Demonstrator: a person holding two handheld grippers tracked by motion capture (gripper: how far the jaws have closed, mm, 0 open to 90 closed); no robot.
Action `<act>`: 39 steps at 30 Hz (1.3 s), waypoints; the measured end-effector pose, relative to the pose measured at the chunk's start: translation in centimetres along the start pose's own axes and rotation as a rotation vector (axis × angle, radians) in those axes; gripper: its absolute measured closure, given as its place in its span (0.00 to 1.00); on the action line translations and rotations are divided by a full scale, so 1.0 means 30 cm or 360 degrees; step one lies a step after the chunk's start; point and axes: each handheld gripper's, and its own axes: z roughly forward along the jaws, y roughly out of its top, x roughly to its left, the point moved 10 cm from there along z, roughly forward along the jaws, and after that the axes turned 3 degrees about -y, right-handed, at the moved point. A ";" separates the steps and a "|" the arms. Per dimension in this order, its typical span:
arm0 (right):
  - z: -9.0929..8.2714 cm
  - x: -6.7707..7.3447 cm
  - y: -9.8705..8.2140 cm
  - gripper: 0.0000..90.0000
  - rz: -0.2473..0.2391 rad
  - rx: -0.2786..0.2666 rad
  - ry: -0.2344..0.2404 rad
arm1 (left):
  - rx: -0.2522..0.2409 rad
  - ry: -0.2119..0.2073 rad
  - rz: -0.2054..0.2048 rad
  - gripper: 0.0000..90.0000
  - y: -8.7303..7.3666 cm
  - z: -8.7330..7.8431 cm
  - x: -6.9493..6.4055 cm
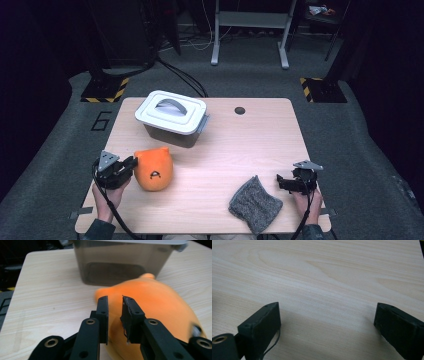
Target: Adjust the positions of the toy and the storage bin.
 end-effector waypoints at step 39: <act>0.001 -0.001 0.000 0.07 0.0001 0.0002 0.0003 | 0.0080 -0.0049 0.0055 0.07 0.225 0.129 0.047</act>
